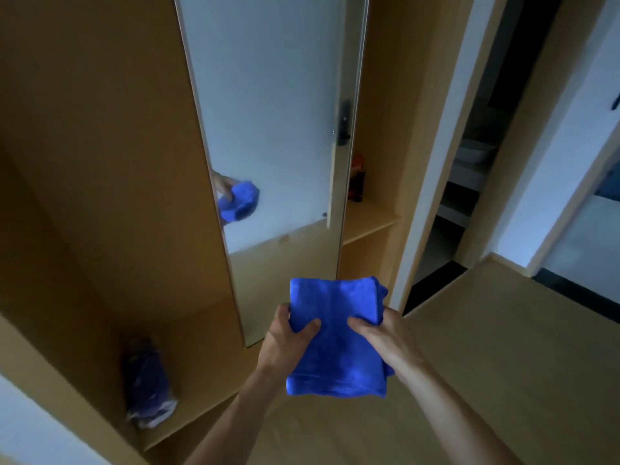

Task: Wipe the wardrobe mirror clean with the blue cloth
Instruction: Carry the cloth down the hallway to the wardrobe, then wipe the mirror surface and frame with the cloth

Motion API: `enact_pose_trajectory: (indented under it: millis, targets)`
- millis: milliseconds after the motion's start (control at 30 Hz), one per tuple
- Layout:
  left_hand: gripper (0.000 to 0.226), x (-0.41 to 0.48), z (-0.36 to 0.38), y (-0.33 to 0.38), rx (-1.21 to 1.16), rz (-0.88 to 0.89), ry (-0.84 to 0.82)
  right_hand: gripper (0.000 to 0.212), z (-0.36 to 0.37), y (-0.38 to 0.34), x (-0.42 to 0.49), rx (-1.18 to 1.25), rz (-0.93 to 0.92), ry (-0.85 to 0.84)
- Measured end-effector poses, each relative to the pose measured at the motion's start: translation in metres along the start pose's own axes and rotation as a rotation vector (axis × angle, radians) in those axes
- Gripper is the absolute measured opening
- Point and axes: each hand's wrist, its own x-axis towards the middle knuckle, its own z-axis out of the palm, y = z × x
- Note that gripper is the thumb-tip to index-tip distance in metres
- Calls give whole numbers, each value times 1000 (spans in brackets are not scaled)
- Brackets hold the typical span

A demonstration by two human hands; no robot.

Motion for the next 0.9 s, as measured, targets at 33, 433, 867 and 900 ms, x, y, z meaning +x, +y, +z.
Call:
enact_pose_trajectory:
  millis: [33, 433, 867, 900]
  targets:
    - [37, 3, 6, 4, -3, -4, 22, 20, -7, 0, 10, 0, 0, -13]
    - [33, 38, 18, 28, -57, -25, 236, 28, -16, -24, 85, 23, -87, -216]
    - [27, 113, 0, 23, -66, 86, 239, 19, -3, -61, 147, 63, -30, -247]
    - [28, 116, 0, 24, -73, 85, 236, 16, -1, -62, 150, 69, -27, -255]
